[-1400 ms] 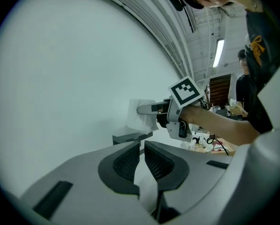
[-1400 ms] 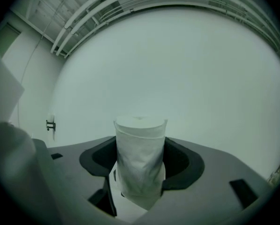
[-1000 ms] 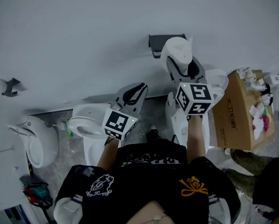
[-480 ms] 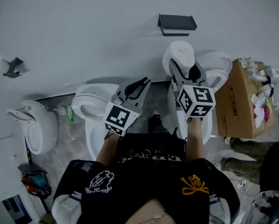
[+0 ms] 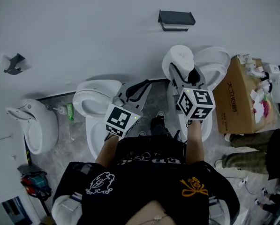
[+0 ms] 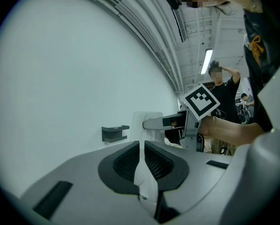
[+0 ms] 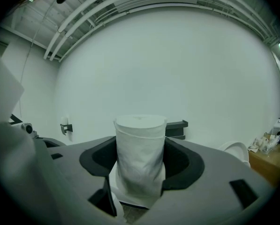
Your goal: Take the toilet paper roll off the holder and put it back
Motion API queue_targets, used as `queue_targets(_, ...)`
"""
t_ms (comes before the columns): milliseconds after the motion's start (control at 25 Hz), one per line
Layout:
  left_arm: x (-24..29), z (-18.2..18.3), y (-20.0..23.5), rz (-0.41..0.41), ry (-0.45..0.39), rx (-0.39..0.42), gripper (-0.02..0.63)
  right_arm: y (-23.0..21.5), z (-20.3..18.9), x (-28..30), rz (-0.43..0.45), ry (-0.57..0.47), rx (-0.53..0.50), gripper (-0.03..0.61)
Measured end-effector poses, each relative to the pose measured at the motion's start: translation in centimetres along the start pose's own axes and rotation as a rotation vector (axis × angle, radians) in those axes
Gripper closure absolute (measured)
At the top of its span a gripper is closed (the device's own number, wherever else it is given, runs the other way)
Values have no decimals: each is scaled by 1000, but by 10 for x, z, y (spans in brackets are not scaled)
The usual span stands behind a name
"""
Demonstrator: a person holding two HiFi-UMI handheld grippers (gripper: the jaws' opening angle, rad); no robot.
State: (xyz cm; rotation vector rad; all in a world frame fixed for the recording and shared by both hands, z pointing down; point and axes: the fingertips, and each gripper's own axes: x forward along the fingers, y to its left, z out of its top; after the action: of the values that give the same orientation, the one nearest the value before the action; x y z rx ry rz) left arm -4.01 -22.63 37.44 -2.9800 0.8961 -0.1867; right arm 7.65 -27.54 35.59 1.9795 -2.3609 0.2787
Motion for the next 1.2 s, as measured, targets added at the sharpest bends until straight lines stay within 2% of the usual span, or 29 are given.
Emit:
queue_targets(160, 15, 5, -9, -10, -5, 12, 566, -14, 9, 1, 6, -12, -13, 287)
queue_targets(480, 76, 24, -3, 37, -12, 8, 566, -63, 33, 30, 57, -10, -55, 287)
queue_targets(840, 134, 36, 4, 84, -12, 22, 566, -109, 85, 91, 123, -68, -137, 287)
queue_targets(1200, 148, 43, 34, 128, 8, 39, 566, -128, 134, 169, 140, -139, -173, 285)
